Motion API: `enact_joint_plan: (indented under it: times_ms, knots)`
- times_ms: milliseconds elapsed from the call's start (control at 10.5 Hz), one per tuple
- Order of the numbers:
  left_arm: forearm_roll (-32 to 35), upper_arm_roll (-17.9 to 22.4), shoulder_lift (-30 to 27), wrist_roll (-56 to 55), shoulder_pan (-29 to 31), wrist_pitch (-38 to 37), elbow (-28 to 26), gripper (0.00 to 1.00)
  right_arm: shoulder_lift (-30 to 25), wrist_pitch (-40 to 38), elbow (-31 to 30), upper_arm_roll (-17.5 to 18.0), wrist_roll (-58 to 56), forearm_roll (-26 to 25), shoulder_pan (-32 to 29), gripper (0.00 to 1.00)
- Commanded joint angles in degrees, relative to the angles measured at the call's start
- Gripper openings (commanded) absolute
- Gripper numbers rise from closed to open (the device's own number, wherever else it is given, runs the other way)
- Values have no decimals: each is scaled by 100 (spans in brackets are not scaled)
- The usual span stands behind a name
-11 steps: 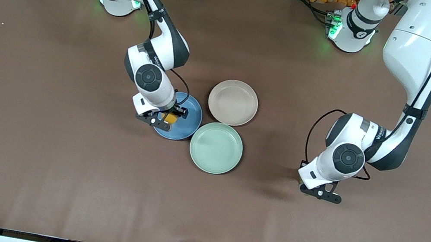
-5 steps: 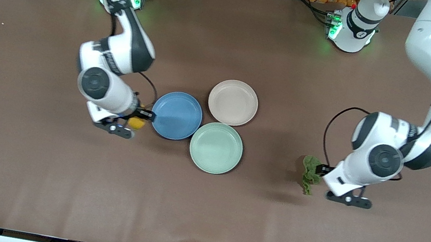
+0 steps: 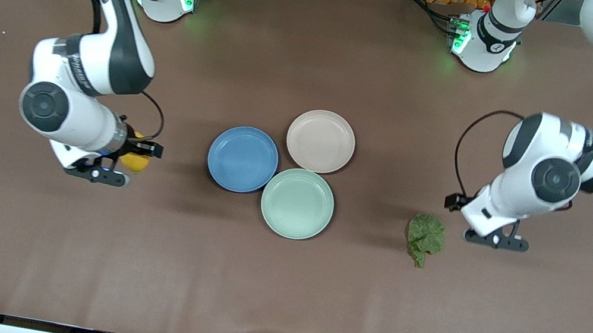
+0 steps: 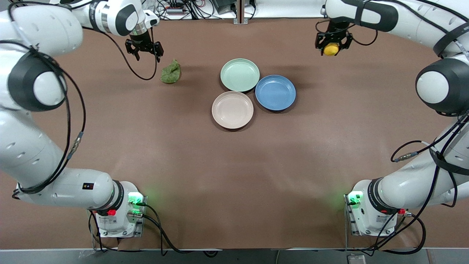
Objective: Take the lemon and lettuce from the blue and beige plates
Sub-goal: 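Carry the lemon away with the right gripper while the left gripper withdraws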
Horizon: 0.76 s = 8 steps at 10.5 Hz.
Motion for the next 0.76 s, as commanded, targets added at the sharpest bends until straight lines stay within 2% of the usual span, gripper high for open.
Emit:
enact_joint_plan:
  times_ms: [0, 285, 474, 664]
  knots:
    - [-253, 13, -1003, 42, 6, 27, -1034, 100, -282, -254, -31, 73, -531, -180, -312, 48]
    - [-428, 21, -1733, 295, 67, 18, -1581, 100, -546, -587, -57, 82, -1402, -355, -733, 48]
    - [-525, 30, -1858, 341, 85, 27, -1460, 100, -722, -869, -75, 73, -1543, -364, -866, 48]
    - [-516, 30, -1841, 646, 42, 27, -934, 100, -871, -1028, -136, 73, -1676, -364, -971, 48]
